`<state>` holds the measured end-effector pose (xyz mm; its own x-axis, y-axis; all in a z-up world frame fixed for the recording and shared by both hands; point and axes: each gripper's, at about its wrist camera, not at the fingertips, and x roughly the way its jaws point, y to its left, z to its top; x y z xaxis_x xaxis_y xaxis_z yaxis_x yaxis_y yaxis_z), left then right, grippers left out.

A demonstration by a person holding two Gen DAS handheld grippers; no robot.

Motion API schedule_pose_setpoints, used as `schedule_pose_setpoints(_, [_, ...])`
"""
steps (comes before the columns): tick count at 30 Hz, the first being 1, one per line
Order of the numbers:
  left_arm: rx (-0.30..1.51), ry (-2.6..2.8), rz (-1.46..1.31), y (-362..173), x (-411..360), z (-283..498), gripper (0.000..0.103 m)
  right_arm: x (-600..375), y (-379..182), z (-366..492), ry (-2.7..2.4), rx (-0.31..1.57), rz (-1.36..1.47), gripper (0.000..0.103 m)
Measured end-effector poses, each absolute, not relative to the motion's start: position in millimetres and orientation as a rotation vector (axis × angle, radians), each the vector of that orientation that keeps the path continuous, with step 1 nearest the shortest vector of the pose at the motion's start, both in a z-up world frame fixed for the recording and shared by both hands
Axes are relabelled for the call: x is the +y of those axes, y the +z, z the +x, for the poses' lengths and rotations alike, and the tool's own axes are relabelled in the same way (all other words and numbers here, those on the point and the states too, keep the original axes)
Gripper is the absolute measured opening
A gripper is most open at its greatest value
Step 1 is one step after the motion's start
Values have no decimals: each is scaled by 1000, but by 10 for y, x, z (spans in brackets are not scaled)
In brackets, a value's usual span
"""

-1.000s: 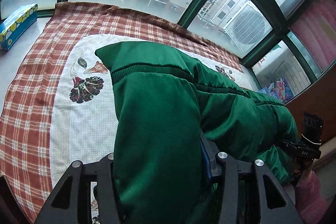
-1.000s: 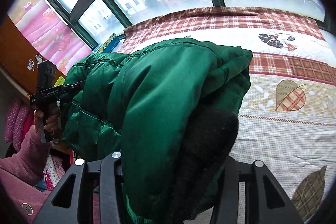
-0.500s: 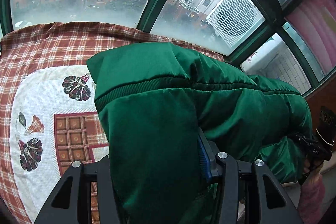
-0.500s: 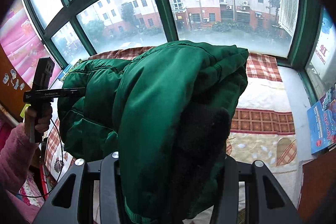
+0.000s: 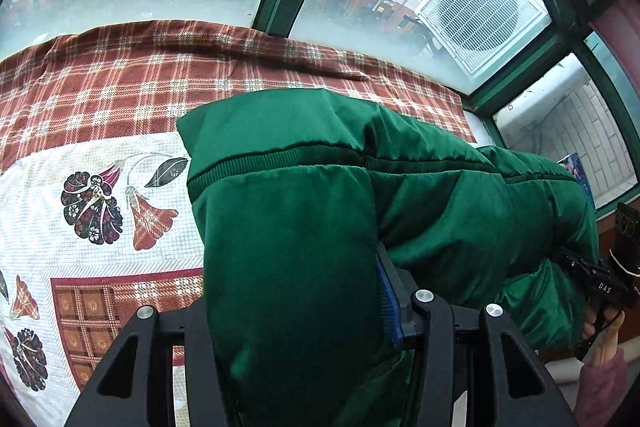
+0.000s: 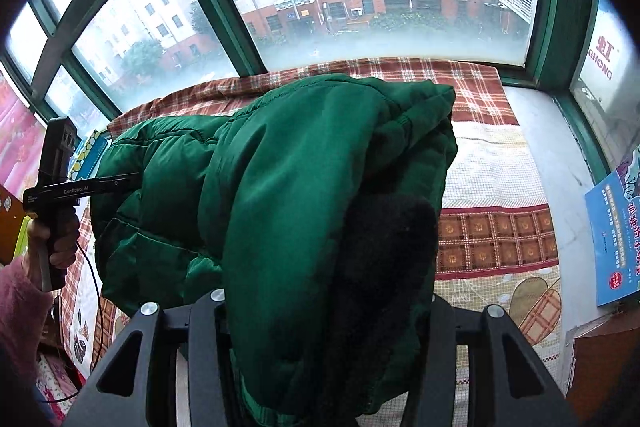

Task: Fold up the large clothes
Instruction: 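Lower the rolled jacket bundle onto the quilt and open both grippers, then press the folded jacket bundle flat with both grippers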

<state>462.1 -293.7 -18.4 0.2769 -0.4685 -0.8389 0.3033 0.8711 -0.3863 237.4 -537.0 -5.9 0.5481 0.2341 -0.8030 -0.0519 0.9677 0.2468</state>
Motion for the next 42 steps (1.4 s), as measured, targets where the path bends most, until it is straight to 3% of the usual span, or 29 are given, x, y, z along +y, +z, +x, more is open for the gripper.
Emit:
schedule_pose_setpoints(2, [1182, -517, -161, -233, -2912, 4641, 56, -5413, -90, 2400, 157, 995, 202, 65])
schedule_pose_setpoints(12, [1177, -474, -141, -278, -2734, 4518, 65, -5482, -128, 2360, 21, 1073, 145, 75])
schedule_pose_setpoints(22, [1099, -429, 7, -84, -2691, 4073, 67, -5342, 34, 2113, -85, 1012, 52, 75])
schedule_pose_setpoints(30, [1045, -398, 208, -220, -2715, 3557, 69, -5100, -698, 1924, -95, 1177, 37, 75])
schedule_pose_setpoints(36, [1018, -383, 190, -111, -2577, 3281, 69, -4898, -350, 1783, -113, 1068, -1, 75])
schedule_pose_setpoints(38, [981, -382, 180, -11, -2582, 3170, 79, -4756, -244, 1774, -78, 1026, 8, 75])
schedule_pose_setpoints(42, [922, -389, 197, 86, -2705, 2973, 85, -4500, -368, 1834, -11, 1028, 48, 75])
